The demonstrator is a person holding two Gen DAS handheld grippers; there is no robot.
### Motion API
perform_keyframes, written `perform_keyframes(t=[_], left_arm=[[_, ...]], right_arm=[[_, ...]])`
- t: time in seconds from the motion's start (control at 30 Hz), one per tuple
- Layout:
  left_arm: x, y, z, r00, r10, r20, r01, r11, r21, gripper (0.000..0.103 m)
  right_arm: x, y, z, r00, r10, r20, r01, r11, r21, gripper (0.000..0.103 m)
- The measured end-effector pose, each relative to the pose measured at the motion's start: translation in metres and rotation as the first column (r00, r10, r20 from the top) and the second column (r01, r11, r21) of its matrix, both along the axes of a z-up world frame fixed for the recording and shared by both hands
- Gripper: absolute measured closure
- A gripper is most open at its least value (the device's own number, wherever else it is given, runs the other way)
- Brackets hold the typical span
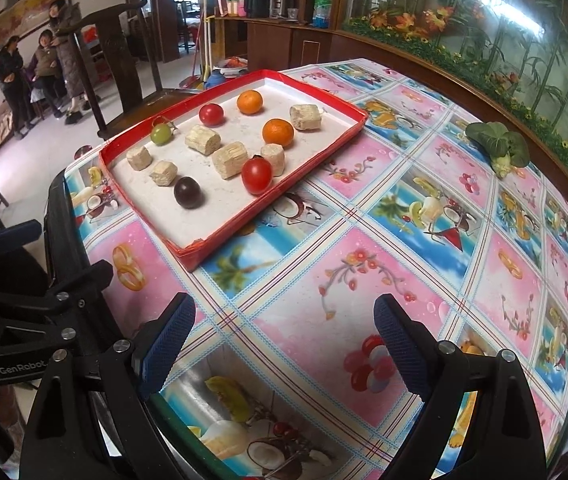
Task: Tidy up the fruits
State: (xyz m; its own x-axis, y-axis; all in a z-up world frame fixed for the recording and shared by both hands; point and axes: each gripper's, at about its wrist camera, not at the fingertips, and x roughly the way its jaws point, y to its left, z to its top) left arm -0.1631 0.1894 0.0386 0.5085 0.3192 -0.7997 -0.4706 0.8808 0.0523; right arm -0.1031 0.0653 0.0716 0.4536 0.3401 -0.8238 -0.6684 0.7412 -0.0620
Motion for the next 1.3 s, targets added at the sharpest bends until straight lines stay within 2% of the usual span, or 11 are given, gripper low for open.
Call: perform_keyframes(t=[0.17,0.37,0.7,1.0,1.17,1.3], left_arm=[[0.004,-0.005,0.0,0.999,-0.038,-0.027,0.039,0.999,0.032,0.001],[0.002,-0.002,-0.003,0.998,-0.051,-0.022,0.05,0.998,-0.023,0.001],[0.003,0.0,-0.007,0.997,-0.073,-0.027,0.071,0.995,-0.073,0.001],[0.004,-0.005,-0.006,0.995,-0.101,-0.018,0.099,0.993,-0.069,0.001],[0.005,-0.006,-0.005,0.993,-0.114,0.013,0.114,0.989,-0.096,0.001],[0.007,-0.007,-0.006,0.993,-0.116,-0.002,0.115,0.988,-0.102,0.001]], right_arm=[[0.002,0.0,0.0,1.0,-0.007,0.001,0.007,1.0,0.0,0.012],[0.003,-0.001,0.0,1.0,-0.022,-0.001,0.022,1.0,0.0,0.012],[0.007,0.0,0.001,0.999,-0.033,0.009,0.033,0.999,-0.016,0.012],[0.009,0.006,0.001,0.999,-0.018,0.034,0.02,0.998,-0.056,0.012],[0.012,0.007,0.0,0.999,-0.019,0.035,0.021,0.998,-0.066,0.012],[0.015,0.006,-0.001,0.999,-0.022,0.026,0.024,0.997,-0.067,0.012]])
